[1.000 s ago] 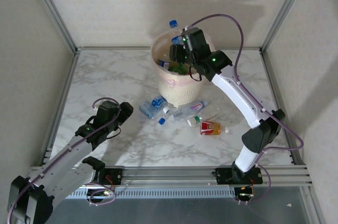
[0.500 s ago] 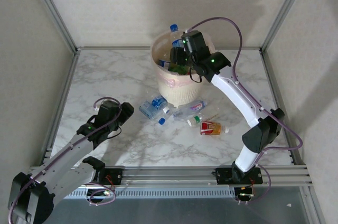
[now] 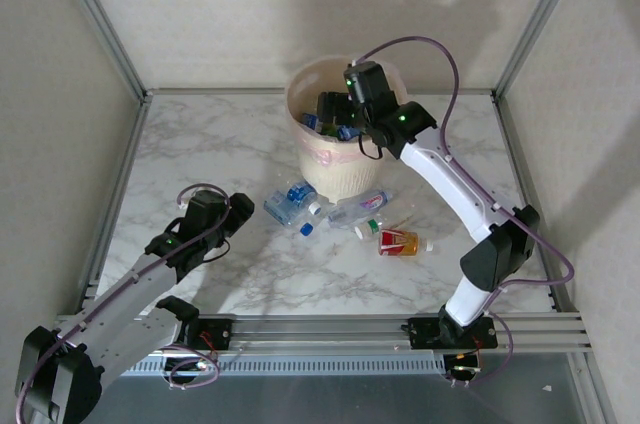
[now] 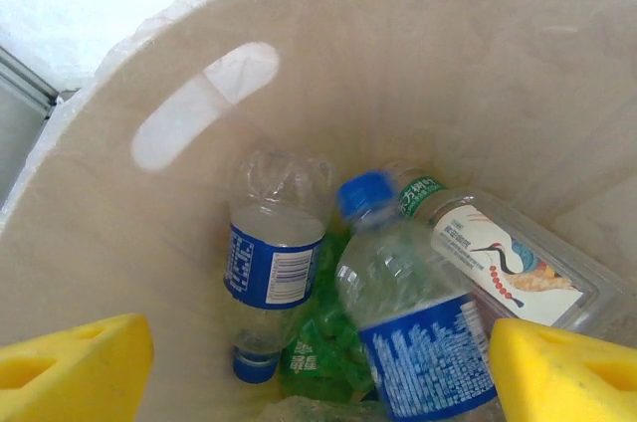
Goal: Put the plastic bottles in the bin
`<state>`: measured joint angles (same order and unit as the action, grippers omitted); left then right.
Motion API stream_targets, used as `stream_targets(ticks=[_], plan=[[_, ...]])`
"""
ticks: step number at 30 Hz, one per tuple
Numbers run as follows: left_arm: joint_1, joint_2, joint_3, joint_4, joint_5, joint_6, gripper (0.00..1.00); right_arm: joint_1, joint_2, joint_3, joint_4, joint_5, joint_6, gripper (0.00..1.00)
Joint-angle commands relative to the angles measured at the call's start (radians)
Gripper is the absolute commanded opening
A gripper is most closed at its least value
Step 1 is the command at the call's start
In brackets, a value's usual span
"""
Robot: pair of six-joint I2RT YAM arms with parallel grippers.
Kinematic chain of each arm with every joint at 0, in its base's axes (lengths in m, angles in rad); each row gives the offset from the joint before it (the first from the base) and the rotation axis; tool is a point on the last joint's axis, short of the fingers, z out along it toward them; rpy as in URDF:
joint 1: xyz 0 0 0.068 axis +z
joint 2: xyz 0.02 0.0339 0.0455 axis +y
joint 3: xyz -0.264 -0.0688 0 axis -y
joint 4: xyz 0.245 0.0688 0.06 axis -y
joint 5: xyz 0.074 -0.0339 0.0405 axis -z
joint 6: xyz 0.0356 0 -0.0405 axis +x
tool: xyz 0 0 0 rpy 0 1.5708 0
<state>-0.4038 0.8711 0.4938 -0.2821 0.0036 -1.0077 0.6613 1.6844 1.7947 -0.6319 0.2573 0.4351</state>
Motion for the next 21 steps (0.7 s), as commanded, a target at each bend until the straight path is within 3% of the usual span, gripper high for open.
stream_targets(ticks=[1, 6, 12, 16, 21], plan=[[0.008, -0.012, 0.037, -0.007, -0.002, 0.024, 0.86, 0.0, -0.056, -0.003, 0.017, 0.001, 0.005, 0.89], [0.008, -0.011, 0.062, -0.019, -0.016, 0.036, 0.89, 0.001, -0.108, -0.009, 0.016, 0.008, 0.011, 0.89], [0.01, 0.004, 0.099, -0.035, -0.028, 0.04, 0.89, 0.029, -0.268, -0.138, 0.068, -0.038, -0.013, 0.87], [-0.002, 0.033, 0.119, -0.042, -0.031, 0.033, 0.87, 0.133, -0.404, -0.264, 0.099, -0.037, -0.037, 0.85], [-0.077, 0.1, 0.147, -0.029, -0.075, 0.012, 0.87, 0.238, -0.527, -0.424, 0.12, -0.021, -0.03, 0.84]])
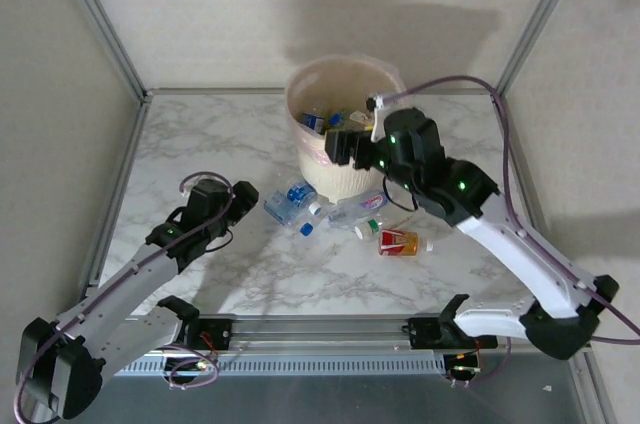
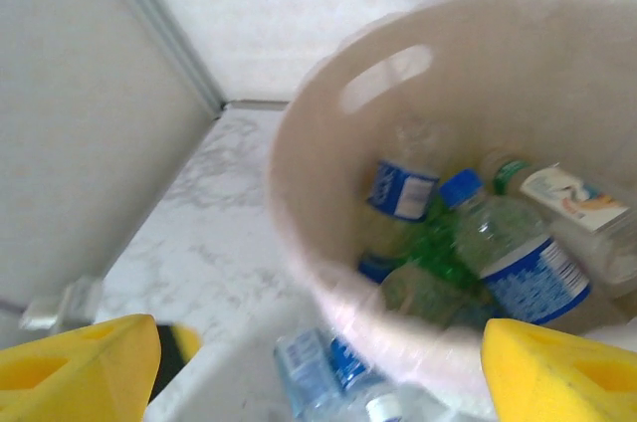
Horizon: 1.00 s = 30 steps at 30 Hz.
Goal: Put the plastic bottles in the bin
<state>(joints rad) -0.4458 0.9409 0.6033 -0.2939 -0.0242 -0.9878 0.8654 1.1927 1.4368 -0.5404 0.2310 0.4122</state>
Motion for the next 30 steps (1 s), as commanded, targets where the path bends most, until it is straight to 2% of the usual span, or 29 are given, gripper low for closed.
stream_targets(ticks=[1, 10, 19, 30], plan=[[-0.049, 0.052, 0.046, -0.009, -0.052, -0.013, 0.87, 0.05, -0.051, -0.095, 0.029, 0.007, 0.001, 0.83], [-0.1, 0.292, 0.151, 0.048, -0.078, -0.026, 0.86, 0.155, -0.083, -0.233, 0.041, 0.039, 0.057, 0.8], [-0.103, 0.509, 0.243, 0.037, -0.106, 0.0, 0.81, 0.183, -0.123, -0.311, 0.053, 0.06, 0.095, 0.8], [-0.106, 0.618, 0.26, 0.108, -0.099, -0.002, 0.85, 0.198, -0.132, -0.346, 0.064, 0.05, 0.113, 0.8]])
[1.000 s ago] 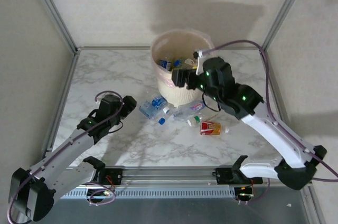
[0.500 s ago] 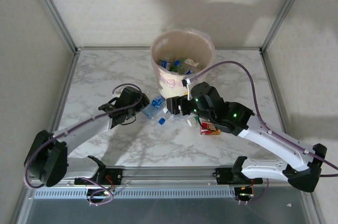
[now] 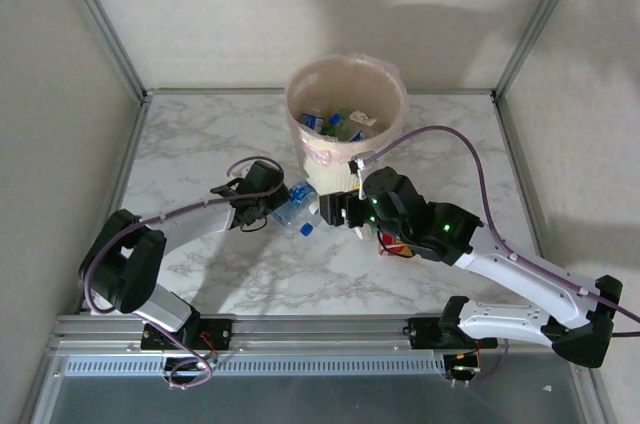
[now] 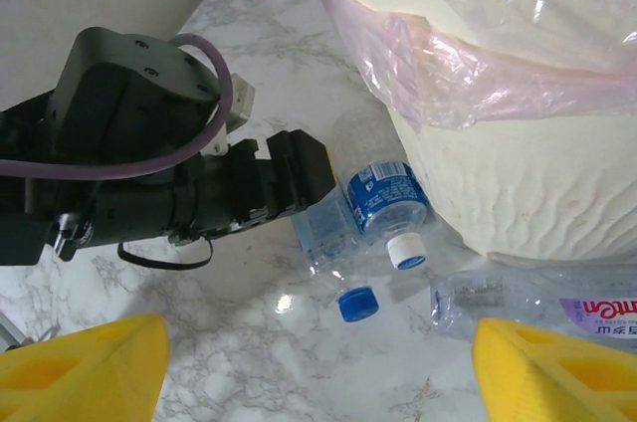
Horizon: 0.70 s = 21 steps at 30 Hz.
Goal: Put the plastic bottles in the bin
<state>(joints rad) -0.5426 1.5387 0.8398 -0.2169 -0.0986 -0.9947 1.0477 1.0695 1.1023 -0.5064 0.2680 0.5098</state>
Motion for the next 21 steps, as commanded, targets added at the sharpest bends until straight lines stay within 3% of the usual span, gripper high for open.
stream_targets(ticks=[1, 21], plan=[[-0.01, 0.029, 0.025, 0.034, -0.024, 0.004, 0.85, 0.018, -0.007, -0.013, 0.03, 0.013, 0.016, 0.8], [-0.011, 0.064, -0.023, -0.036, -0.06, 0.021, 0.61, 0.033, 0.018, 0.002, 0.031, 0.02, 0.014, 0.79]])
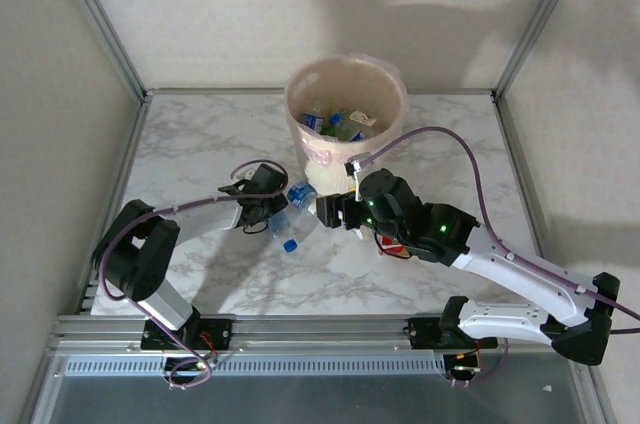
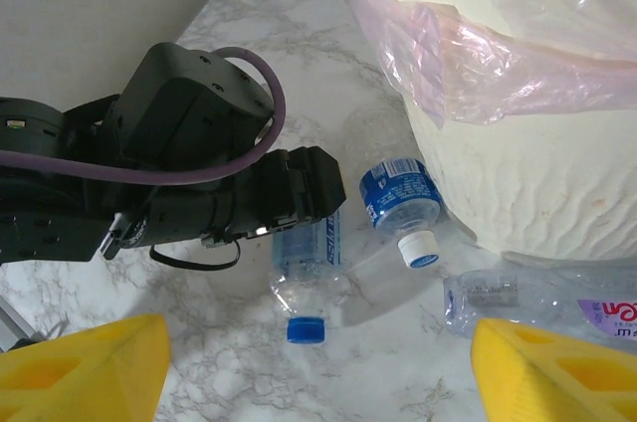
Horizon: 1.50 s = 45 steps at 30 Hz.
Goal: Put the plastic bottles in the bin
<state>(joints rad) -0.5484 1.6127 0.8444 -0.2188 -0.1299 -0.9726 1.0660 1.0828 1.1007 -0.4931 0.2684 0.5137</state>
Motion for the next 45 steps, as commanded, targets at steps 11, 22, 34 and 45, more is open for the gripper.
stream_targets(ticks=[11, 22, 34, 45], plan=[[-0.005, -0.195, -0.079, -0.017, -0.004, -0.024, 0.57, 0.03, 0.007, 0.011, 0.026, 0.011, 0.02, 0.79], [-0.001, -0.581, -0.108, 0.151, 0.19, -0.06, 0.6, 0.043, 0.038, 0.029, 0.143, -0.08, 0.017, 0.86], [0.004, -0.748, -0.168, 0.461, 0.371, -0.045, 0.63, 0.046, 0.052, 0.06, 0.252, -0.159, 0.044, 0.97], [0.007, -0.783, -0.23, 0.608, 0.432, -0.049, 0.6, 0.04, 0.064, 0.105, 0.236, -0.169, 0.069, 0.99]])
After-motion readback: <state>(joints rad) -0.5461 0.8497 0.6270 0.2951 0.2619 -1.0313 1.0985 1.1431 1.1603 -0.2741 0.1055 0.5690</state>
